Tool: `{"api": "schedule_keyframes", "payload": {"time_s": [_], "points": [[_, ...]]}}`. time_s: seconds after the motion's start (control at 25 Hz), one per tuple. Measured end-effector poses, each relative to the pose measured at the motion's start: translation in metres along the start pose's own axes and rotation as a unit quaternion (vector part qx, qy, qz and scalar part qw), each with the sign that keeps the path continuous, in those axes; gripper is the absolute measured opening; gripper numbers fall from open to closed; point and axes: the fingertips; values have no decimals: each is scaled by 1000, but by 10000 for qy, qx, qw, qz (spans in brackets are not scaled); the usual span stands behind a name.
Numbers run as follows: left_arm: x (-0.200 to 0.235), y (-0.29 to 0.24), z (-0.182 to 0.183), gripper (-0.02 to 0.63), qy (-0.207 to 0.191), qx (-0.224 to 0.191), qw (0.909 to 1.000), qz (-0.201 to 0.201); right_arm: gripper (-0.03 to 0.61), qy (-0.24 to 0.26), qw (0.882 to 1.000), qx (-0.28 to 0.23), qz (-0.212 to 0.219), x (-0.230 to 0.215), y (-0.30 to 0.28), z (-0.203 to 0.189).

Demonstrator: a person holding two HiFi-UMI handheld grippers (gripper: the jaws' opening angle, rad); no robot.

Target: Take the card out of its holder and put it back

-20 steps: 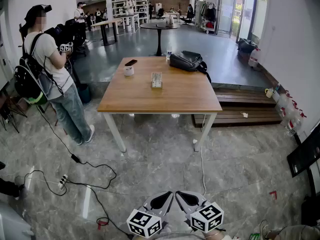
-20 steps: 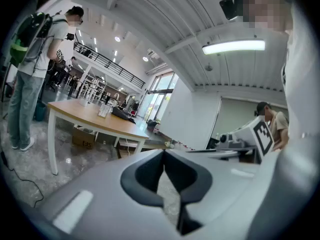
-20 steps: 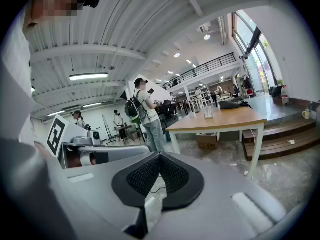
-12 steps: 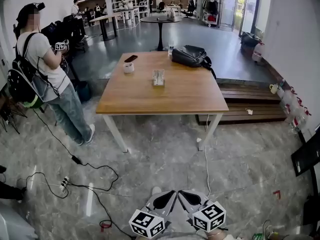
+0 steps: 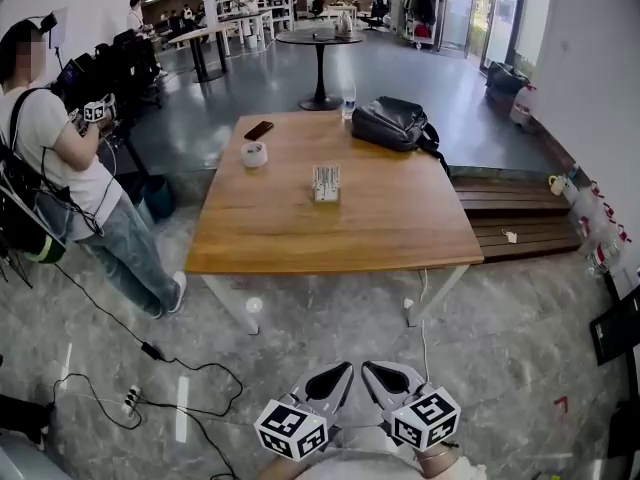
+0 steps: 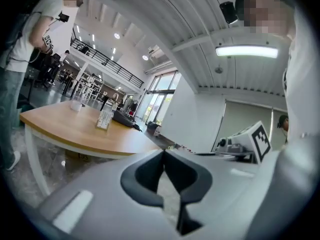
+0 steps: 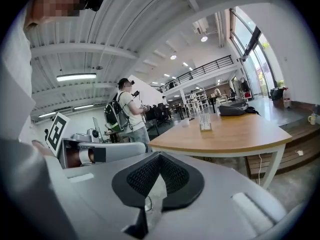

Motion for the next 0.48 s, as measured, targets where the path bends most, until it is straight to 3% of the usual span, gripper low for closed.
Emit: {"api": "schedule_keyframes", "payload": {"time_s": [0.28, 0.48], "points": [[66, -51, 13, 9, 139, 158, 9998, -3, -6, -158, 9998, -17, -117, -48, -67, 26], [129, -84, 37, 8, 162, 82, 9995, 261, -6, -166, 9997, 94, -148, -86, -115, 39]]}}
Point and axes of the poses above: the fingertips, and each gripper's own axes: y backward along the fingers, x to its left, z out of its top, and after that the axes turned 3 degrees about -x, right-handed
